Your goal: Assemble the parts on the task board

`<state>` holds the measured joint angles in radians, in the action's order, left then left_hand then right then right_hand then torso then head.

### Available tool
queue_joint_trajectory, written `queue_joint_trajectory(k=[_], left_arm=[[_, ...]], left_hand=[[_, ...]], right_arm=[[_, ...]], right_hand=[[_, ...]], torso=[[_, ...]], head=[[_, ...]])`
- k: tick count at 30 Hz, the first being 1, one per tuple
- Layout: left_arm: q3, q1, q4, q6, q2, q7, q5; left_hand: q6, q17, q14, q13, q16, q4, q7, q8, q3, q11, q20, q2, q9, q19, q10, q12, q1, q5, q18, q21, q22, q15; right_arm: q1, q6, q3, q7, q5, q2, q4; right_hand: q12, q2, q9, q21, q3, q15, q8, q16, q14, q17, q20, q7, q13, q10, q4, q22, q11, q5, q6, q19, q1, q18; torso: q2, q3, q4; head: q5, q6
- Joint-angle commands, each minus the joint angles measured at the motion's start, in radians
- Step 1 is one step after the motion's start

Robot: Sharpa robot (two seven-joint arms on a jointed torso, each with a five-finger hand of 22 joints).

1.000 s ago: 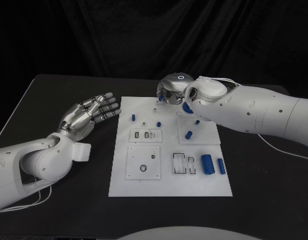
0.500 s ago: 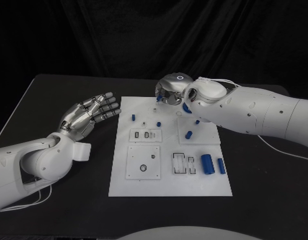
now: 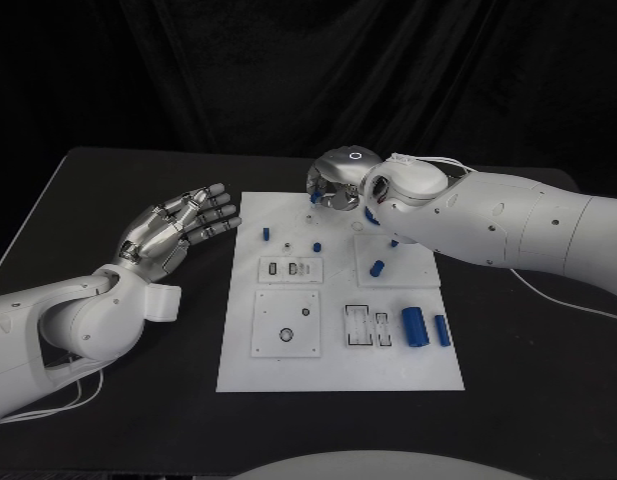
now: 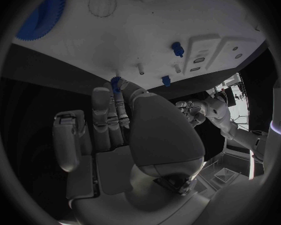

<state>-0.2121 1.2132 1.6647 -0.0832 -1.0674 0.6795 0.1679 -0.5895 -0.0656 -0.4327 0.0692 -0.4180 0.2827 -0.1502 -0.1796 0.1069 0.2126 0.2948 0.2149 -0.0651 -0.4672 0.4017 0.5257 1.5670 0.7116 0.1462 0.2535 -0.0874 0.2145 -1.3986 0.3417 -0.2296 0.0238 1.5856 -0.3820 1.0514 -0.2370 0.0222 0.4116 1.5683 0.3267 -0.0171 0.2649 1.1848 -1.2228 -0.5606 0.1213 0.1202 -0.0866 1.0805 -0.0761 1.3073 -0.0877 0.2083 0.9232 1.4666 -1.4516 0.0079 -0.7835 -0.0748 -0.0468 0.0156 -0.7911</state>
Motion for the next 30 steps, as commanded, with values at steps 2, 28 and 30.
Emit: queue_joint_trajectory(k=[2,28,30], left_arm=[[0.001,0.002,0.001,0.014,0.002,0.129,0.004],[0.001,0.002,-0.002,0.016,0.005,0.124,0.013],[0.001,0.002,-0.002,0.016,0.005,0.124,0.013]], left_hand=[[0.0,-0.001,0.001,-0.001,-0.004,0.0,-0.009,0.003,-0.004,0.006,-0.003,0.0,0.0,0.006,0.001,0.003,0.008,0.003,-0.011,-0.004,0.002,0.006],[0.002,-0.001,0.002,-0.001,-0.006,0.0,-0.011,0.004,-0.009,0.008,-0.003,-0.001,0.0,0.007,0.0,0.004,0.009,0.003,-0.012,-0.004,0.002,0.008],[0.002,-0.001,0.002,-0.001,-0.006,0.0,-0.011,0.004,-0.009,0.008,-0.003,-0.001,0.0,0.007,0.0,0.004,0.009,0.003,-0.012,-0.004,0.002,0.008]], right_arm=[[0.008,-0.026,0.001,0.02,0.003,0.01,-0.013],[0.02,-0.091,0.001,0.022,0.003,0.022,-0.025],[0.02,-0.088,0.001,0.021,0.003,0.02,-0.019]], right_hand=[[0.005,0.003,0.006,0.003,0.0,0.0,-0.004,-0.007,0.006,0.003,0.005,0.0,0.0,-0.003,-0.005,0.263,-0.002,-0.004,-0.006,0.104,0.005,-0.008],[0.028,0.008,0.003,-0.004,-0.003,-0.01,-0.03,-0.036,0.043,0.06,0.015,-0.008,-0.001,-0.042,-0.012,0.252,-0.015,-0.019,-0.016,0.092,0.014,-0.004],[0.028,0.008,0.003,-0.004,-0.003,-0.01,-0.031,-0.036,0.044,0.06,0.015,-0.008,-0.001,-0.042,-0.013,0.251,-0.015,-0.019,-0.016,0.091,0.014,-0.004]], torso=[[0.0,-0.0004,0.0013],[0.0,0.0002,0.0029],[0.0,0.0005,0.0021]], head=[[-0.003,-0.003],[-0.004,-0.012],[-0.004,-0.012]])
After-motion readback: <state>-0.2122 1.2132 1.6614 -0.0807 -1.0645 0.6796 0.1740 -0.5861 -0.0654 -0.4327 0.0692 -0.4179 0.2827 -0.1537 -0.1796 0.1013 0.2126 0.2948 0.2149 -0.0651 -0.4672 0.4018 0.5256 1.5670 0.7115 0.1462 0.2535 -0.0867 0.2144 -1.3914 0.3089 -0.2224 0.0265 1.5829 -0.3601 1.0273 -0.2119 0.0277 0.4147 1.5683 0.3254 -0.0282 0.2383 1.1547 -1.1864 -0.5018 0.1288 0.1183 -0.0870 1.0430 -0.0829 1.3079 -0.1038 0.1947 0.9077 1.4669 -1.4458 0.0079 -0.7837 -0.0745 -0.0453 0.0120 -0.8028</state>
